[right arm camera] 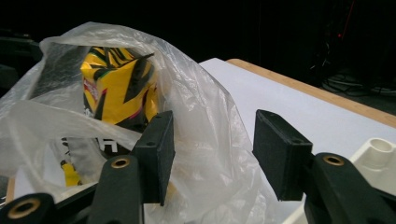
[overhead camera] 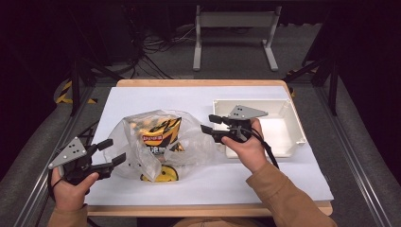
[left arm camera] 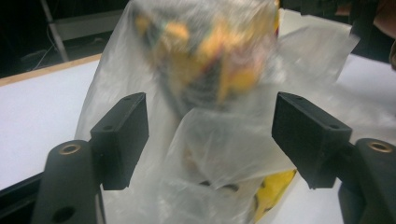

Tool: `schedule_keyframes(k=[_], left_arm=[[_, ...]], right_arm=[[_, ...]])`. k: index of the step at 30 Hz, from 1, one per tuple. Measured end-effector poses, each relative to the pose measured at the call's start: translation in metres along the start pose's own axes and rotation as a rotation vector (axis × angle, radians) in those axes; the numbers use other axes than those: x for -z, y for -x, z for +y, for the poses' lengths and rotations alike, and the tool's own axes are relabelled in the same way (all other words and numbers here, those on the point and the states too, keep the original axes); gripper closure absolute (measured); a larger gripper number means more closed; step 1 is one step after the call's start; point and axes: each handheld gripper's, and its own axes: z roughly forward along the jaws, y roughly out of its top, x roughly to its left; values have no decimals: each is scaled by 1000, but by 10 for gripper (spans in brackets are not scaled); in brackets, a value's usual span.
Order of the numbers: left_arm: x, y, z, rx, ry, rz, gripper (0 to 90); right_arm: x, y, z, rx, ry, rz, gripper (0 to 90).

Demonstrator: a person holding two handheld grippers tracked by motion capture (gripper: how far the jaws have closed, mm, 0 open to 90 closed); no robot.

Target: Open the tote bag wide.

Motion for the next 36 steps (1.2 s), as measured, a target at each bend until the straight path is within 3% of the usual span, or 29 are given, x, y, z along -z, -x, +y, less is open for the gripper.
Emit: schedule_keyframes(k=[6,8,11,14,16,24,26,32,36], left_arm=[[-7,15,23,8,11,10,252],[-14,22,31,-18,-1,38,243],[-20,26,36,-23,-3,68,217],[-27,26,36,2,-10,117,193],[-31,26,33,43,-14,116,179],[-39,22,25,34,-36,111,236],[-41,20,23,36,-42,101,282],[-40,18,22,24,-40,71,640],[-35,19,25,11,-32,66,764]], right_arm=[[27,-8,3,56,44,-22,466],[35,-9,5,44,67,-9,459],[43,-11,6,44,88,-9,453],[47,-12,6,45,89,-7,443],[49,-11,6,50,90,-21,441],[58,-7,8,53,103,-49,434],[58,-7,8,52,106,-50,432],[60,-5,8,38,115,-41,429],[62,-5,8,37,118,-40,429]])
